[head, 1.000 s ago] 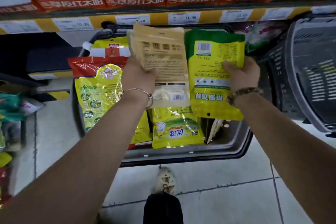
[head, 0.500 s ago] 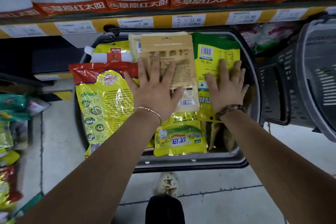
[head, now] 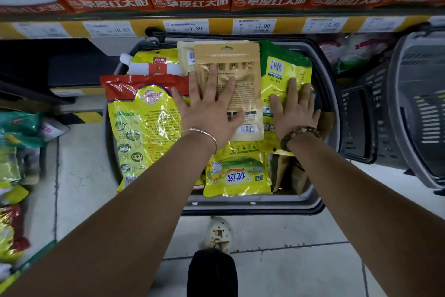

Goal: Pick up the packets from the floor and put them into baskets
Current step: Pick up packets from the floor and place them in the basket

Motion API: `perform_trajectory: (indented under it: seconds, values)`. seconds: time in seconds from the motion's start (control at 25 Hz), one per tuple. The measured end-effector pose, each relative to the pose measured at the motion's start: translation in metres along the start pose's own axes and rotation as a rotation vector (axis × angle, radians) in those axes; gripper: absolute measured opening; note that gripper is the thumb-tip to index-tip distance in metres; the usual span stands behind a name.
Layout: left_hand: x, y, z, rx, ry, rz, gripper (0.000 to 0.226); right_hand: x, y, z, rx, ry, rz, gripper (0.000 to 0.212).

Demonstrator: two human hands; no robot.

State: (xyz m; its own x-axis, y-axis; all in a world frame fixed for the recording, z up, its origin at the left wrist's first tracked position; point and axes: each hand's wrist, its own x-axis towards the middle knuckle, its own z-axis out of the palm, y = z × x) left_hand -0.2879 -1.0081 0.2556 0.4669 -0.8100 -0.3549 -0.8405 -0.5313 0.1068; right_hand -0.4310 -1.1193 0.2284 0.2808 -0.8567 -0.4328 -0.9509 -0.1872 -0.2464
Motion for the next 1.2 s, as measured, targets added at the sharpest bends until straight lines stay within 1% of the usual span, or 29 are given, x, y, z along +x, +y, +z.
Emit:
perform_trajectory:
  seconds: [0.12, 0.24, 0.4, 0.52, 0.68, 0.8, 0.96, 1.04, 1.2]
  values:
    - [-0.015, -0.005, -0.023, -0.179, -0.003, -0.014, 0.065, -0.022, -0.014, -0.02, 0.02, 0.051, -0.096, 0.064]
    - [-0.051, -0.023, -0.045, -0.395, 0.096, -0.058, 0.054, -0.06, -0.039, -0.039, 0.112, 0.102, -0.29, 0.058]
    - [-0.115, -0.072, -0.066, -0.584, 0.246, -0.167, 0.049, -0.122, -0.081, -0.046, 0.153, 0.026, -0.539, 0.051]
    - [-0.178, -0.123, -0.066, -0.657, 0.297, -0.309, 0.052, -0.172, -0.123, -0.03, 0.135, -0.077, -0.666, 0.051]
    - [-0.286, -0.202, -0.037, -0.712, 0.29, -0.53, 0.048, -0.249, -0.193, 0.022, 0.119, -0.215, -0.808, 0.045]
    - [-0.367, -0.258, -0.012, -0.721, 0.278, -0.677, 0.048, -0.312, -0.239, 0.073, 0.013, -0.323, -0.904, 0.045]
    - [-0.462, -0.33, 0.024, -0.778, 0.296, -0.865, 0.046, -0.394, -0.291, 0.144, -0.098, -0.479, -0.975, 0.044]
    - [-0.503, -0.363, 0.046, -0.77, 0.303, -0.953, 0.046, -0.431, -0.316, 0.179, -0.169, -0.55, -1.01, 0.044]
    - [-0.567, -0.421, 0.096, -0.784, 0.265, -1.135, 0.047, -0.49, -0.363, 0.249, -0.31, -0.659, -1.044, 0.043]
